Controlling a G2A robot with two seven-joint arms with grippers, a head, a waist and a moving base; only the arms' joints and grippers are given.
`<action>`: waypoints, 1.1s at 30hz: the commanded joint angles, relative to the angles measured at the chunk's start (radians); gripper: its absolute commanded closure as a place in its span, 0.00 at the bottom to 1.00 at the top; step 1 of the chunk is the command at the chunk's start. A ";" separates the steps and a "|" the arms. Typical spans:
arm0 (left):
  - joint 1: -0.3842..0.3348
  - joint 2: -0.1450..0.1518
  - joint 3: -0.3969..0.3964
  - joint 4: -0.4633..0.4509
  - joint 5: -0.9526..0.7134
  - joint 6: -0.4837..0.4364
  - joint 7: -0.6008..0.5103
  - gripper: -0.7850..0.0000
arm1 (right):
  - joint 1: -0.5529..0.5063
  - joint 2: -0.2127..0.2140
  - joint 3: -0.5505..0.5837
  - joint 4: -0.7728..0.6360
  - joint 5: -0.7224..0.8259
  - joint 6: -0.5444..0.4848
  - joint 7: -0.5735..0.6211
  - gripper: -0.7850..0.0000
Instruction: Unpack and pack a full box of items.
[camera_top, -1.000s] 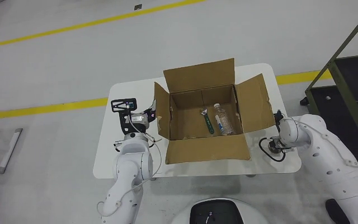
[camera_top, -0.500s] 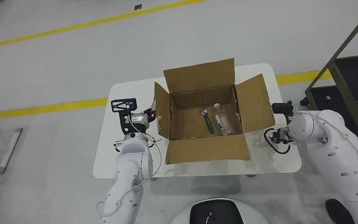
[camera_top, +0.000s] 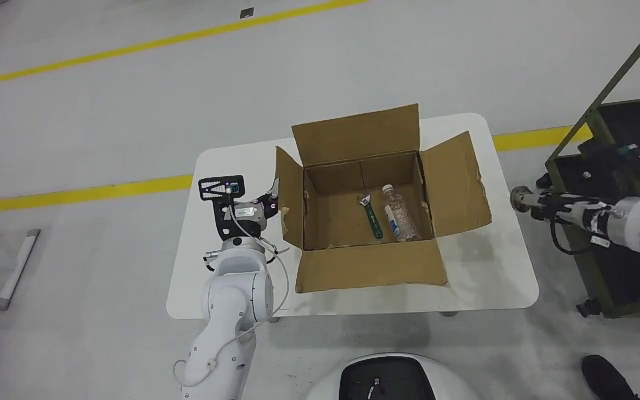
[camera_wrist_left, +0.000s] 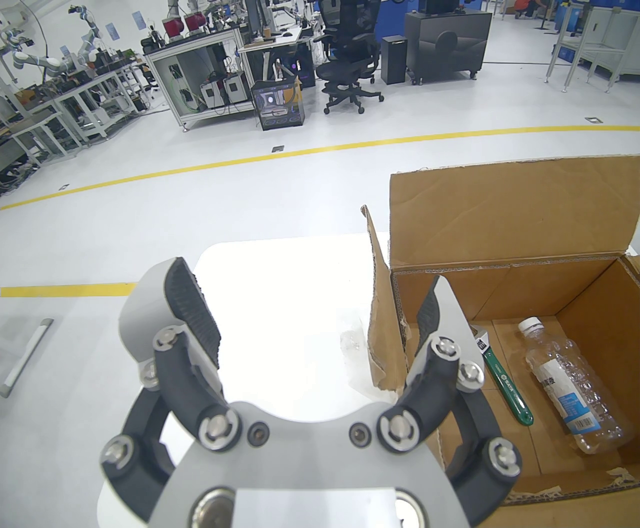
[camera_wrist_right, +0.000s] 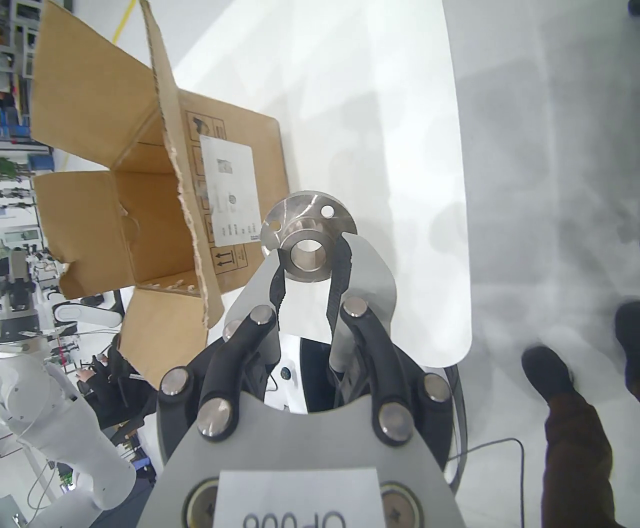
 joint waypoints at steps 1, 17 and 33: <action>0.000 0.000 0.000 0.000 0.000 0.000 0.000 0.00 | -0.021 0.000 0.035 -0.020 0.054 -0.014 -0.025 1.00; 0.000 0.000 0.000 0.000 0.000 0.000 0.000 0.00 | 0.120 0.009 -0.249 -0.177 0.120 -0.077 -0.048 1.00; 0.000 0.000 0.000 0.000 0.000 0.000 0.000 0.00 | 0.623 -0.103 -0.950 0.271 -0.020 0.078 -0.192 1.00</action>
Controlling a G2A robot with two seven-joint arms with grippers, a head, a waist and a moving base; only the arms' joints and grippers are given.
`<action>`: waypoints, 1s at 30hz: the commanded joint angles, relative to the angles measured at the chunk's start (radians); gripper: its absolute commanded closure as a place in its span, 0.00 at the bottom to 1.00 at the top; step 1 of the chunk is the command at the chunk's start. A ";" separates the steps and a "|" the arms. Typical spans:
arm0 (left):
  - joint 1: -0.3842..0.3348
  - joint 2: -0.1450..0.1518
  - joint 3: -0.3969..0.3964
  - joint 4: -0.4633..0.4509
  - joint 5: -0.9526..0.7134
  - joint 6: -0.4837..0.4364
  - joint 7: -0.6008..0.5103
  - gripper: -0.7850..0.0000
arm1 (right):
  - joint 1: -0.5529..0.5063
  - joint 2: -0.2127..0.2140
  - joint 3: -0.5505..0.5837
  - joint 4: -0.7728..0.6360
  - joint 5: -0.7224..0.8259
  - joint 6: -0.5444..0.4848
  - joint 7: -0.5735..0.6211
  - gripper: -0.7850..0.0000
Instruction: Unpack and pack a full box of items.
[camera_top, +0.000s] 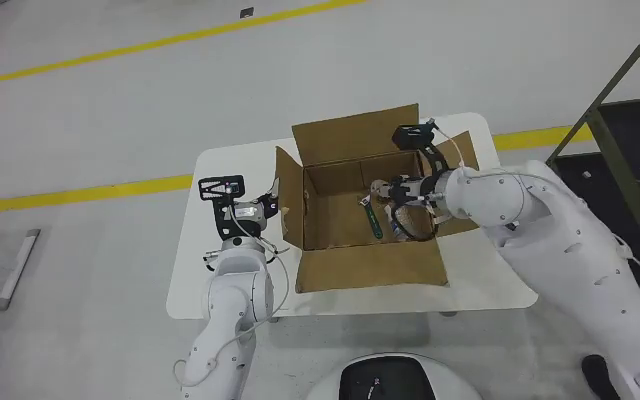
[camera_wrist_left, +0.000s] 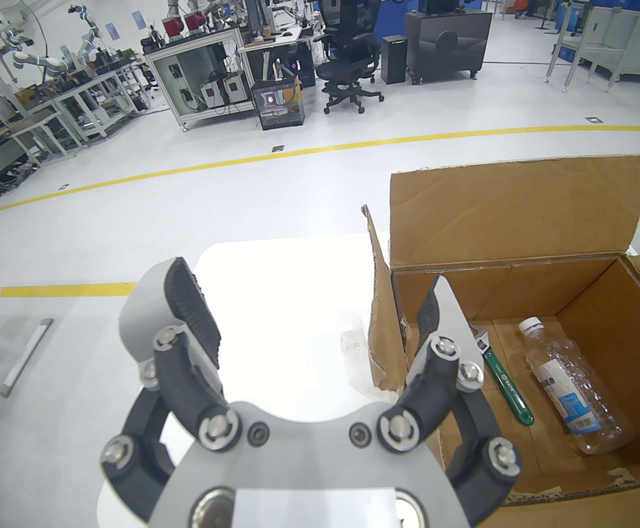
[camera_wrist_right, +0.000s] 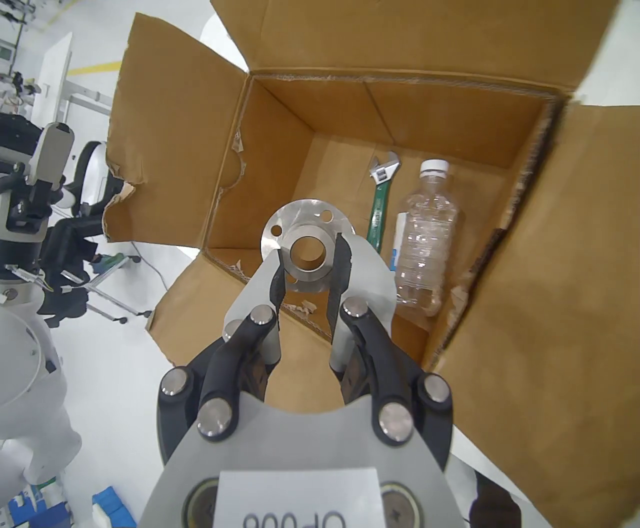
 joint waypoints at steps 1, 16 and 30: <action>0.000 0.000 0.000 0.000 0.000 0.000 0.000 0.00 | 0.065 -0.025 -0.078 0.087 0.020 0.006 -0.012 1.00; 0.000 0.000 0.000 0.000 0.000 0.000 0.000 0.00 | 0.279 -0.218 -0.385 0.596 0.133 0.007 -0.187 1.00; 0.000 0.000 0.000 0.000 0.000 0.000 0.000 0.00 | 0.255 -0.217 -0.386 0.580 0.106 0.001 -0.226 1.00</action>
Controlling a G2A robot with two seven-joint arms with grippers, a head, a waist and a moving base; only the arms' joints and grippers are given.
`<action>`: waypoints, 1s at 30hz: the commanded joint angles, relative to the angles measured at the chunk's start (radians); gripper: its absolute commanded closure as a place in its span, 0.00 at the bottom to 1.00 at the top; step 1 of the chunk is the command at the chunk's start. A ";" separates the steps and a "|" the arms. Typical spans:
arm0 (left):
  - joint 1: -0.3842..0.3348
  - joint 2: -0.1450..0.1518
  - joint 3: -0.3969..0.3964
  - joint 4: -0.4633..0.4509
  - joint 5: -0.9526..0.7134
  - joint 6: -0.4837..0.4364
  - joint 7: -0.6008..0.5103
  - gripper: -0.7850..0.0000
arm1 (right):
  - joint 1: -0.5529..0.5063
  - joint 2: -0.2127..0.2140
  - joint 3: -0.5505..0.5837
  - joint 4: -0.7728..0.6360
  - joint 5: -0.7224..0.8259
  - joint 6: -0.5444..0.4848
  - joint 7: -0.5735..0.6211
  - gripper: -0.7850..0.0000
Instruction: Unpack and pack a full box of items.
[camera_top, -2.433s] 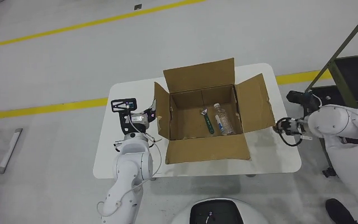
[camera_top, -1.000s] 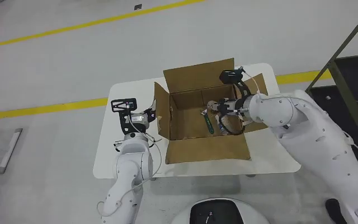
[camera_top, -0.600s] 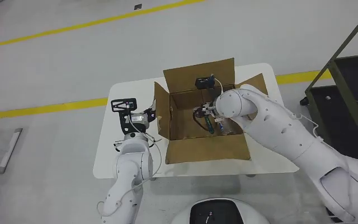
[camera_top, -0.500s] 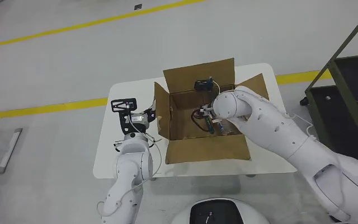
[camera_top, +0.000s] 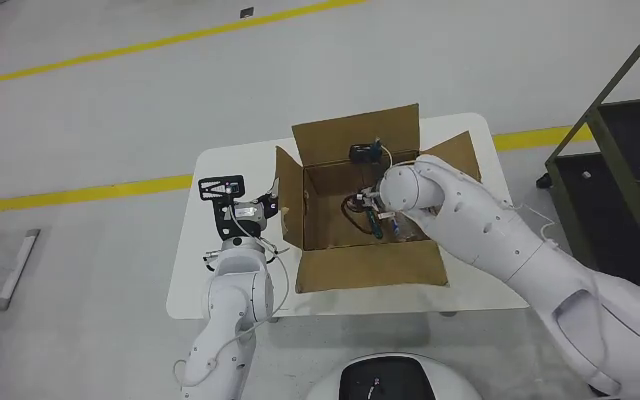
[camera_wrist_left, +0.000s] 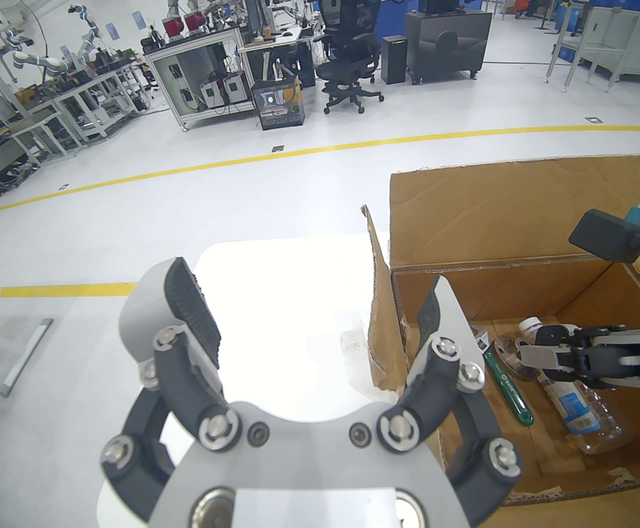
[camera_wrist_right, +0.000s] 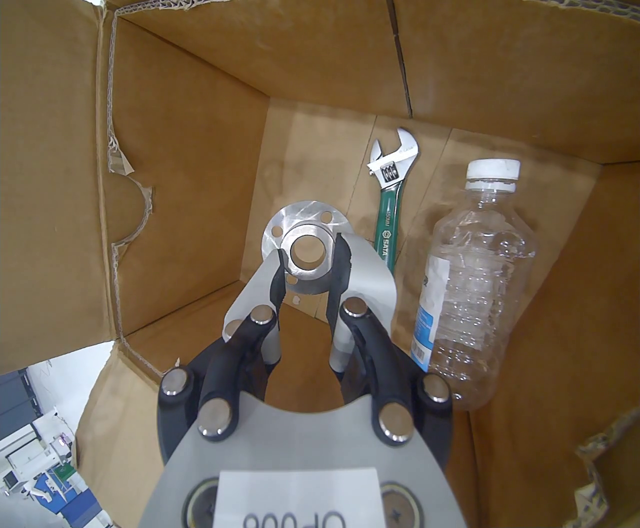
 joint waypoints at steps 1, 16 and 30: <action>0.000 0.000 0.000 0.000 0.000 0.000 0.000 0.00 | -0.019 0.001 0.000 -0.010 -0.020 0.001 -0.024 1.00; 0.000 0.000 0.000 0.000 0.000 0.000 0.000 0.00 | -0.034 -0.068 -0.039 0.146 -0.036 0.018 -0.070 1.00; 0.000 0.000 0.000 0.000 0.000 0.000 0.000 0.00 | -0.051 -0.038 0.131 0.043 -0.030 -0.089 -0.197 1.00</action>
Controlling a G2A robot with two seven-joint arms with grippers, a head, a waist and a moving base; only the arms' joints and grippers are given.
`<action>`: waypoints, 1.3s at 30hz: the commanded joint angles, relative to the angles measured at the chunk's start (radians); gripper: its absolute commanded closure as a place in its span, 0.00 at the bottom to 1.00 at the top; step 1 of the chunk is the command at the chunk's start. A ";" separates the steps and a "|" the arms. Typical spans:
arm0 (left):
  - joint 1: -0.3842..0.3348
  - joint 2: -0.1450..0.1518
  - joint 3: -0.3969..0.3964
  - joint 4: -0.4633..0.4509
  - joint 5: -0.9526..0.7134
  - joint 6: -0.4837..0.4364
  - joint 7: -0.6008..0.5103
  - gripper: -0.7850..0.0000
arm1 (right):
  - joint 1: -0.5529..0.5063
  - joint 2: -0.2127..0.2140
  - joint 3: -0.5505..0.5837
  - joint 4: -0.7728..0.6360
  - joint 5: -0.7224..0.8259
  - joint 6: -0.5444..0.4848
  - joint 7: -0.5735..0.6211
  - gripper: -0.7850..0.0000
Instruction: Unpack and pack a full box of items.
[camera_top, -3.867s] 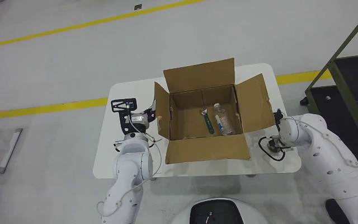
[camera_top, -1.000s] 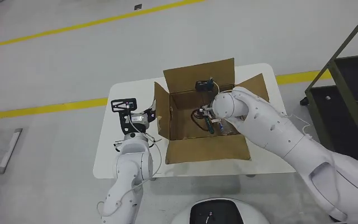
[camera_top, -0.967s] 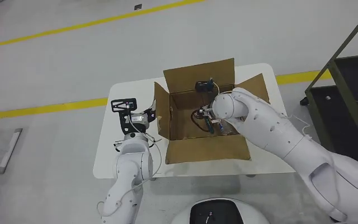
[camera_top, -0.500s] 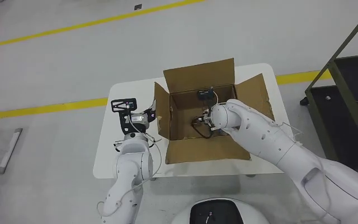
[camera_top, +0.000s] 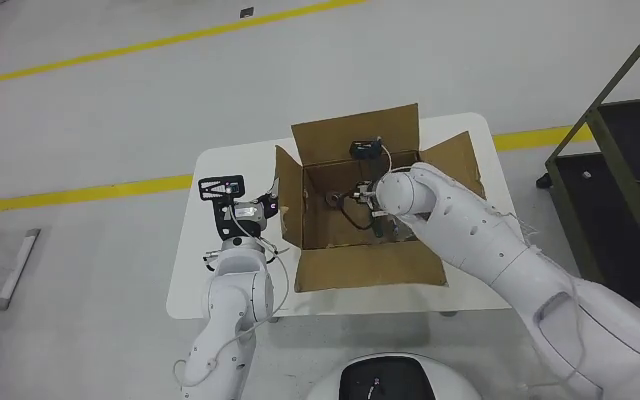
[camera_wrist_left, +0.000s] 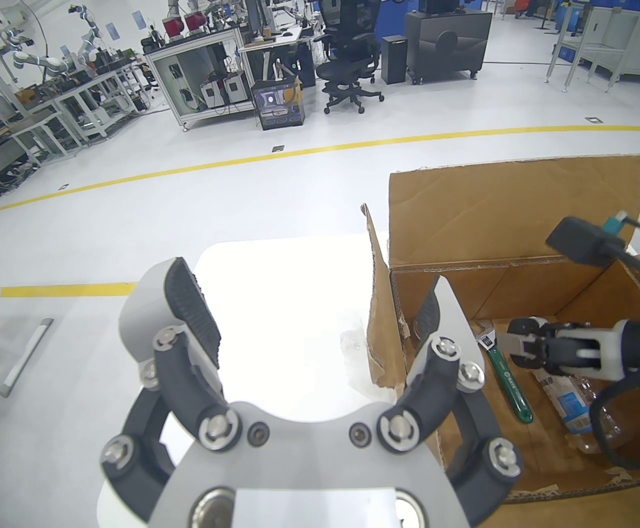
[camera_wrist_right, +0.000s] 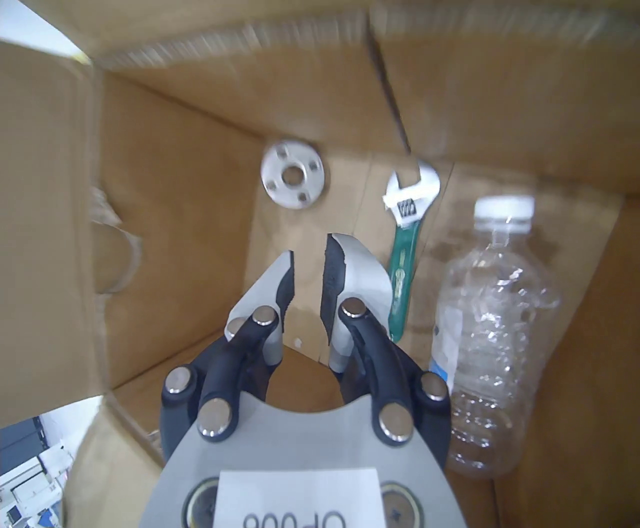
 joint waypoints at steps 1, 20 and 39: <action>0.000 0.000 0.000 0.000 0.000 0.000 0.000 0.00 | -0.039 0.036 0.081 -0.109 -0.022 -0.023 -0.035 1.00; 0.000 0.000 0.000 0.000 0.000 0.000 0.000 0.00 | -0.290 0.149 0.371 -0.528 -0.133 -0.039 -0.037 1.00; 0.000 0.000 0.000 0.000 0.000 0.000 0.000 0.00 | -0.610 0.229 0.906 -0.717 -0.325 -0.125 -0.370 1.00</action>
